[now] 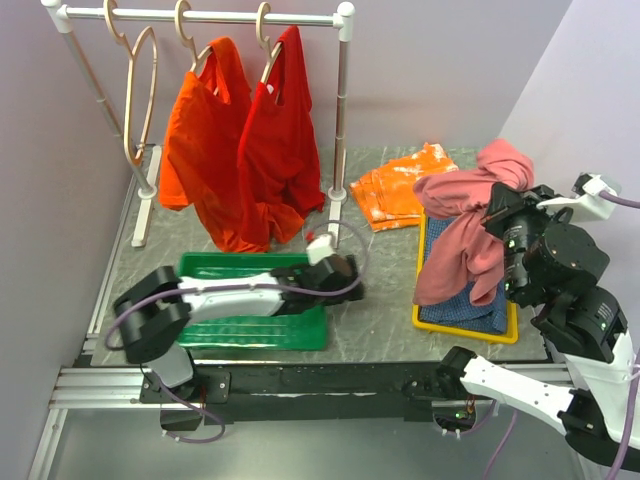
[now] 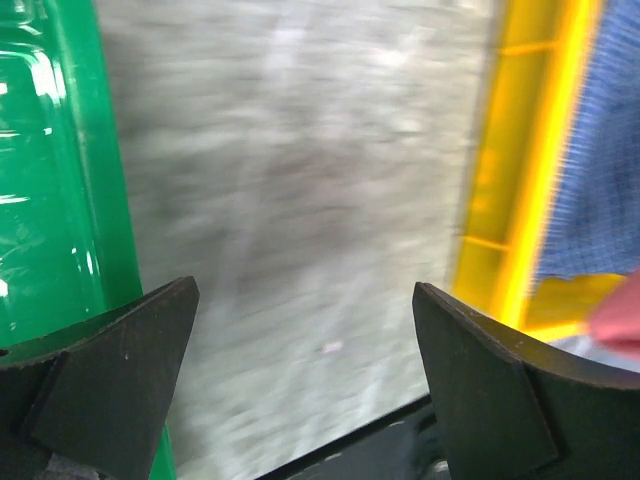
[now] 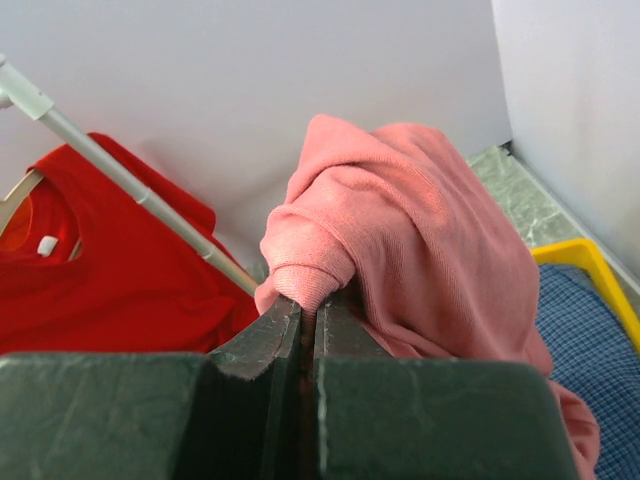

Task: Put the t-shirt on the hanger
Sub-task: Move the bin to the center of the board.

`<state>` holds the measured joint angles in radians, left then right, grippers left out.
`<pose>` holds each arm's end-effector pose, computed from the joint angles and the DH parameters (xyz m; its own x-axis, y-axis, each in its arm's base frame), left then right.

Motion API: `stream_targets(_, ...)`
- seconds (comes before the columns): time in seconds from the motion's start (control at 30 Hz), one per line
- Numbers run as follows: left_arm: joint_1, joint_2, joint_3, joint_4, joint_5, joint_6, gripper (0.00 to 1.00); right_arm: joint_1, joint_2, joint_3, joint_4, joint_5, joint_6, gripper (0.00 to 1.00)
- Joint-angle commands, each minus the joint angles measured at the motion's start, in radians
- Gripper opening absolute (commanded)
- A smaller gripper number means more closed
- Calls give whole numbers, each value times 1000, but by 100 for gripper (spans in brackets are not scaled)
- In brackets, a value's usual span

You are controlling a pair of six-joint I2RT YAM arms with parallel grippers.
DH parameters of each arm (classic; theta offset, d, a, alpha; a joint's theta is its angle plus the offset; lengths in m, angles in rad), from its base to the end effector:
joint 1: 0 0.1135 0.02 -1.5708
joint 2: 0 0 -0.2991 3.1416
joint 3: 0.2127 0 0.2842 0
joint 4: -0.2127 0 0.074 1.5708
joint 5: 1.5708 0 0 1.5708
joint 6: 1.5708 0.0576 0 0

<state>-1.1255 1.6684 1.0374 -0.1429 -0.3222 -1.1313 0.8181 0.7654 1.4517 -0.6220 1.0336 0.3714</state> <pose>0.1891 -0.3539 0.2058 -0.8145 -0.2863 -0.5046 0.0503 0.8316 -0.5531 0.0939 0.0278 0.5498 0.1181 0.3978 -0.9099 0.1822 0.8920 0.4136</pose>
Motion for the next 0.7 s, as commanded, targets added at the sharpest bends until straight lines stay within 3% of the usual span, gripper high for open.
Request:
stream_targets(0.0, 59, -116, -154, -208, -72, 5, 96, -2, 26, -8, 39, -36, 38, 0)
stream_targets(0.13, 151, -280, -275, -237, -75, 13, 96, 0, 57, -19, 39, -115, 70, 0)
stream_targets(0.33, 282, -455, -404, -271, -61, 33, 97, 4, 181, 24, 54, -360, 103, 0)
stream_targets(0.5, 305, -567, -395, -288, -46, 77, 96, 36, 232, -58, 136, -593, 122, 0)
stream_targets(0.57, 306, -604, -376, -261, -17, 109, 96, 41, 209, -158, 192, -705, 173, 9)
stream_targets(0.6, 305, -645, -372, -250, -6, 126, 97, 46, 169, -294, 211, -730, 193, 17)
stream_targets(0.63, 306, -666, -370, -224, 23, 136, 96, 46, 144, -369, 226, -769, 211, 38)
stream_targets(0.67, 305, -688, -372, -213, 38, 145, 96, 44, 117, -451, 258, -783, 239, 44)
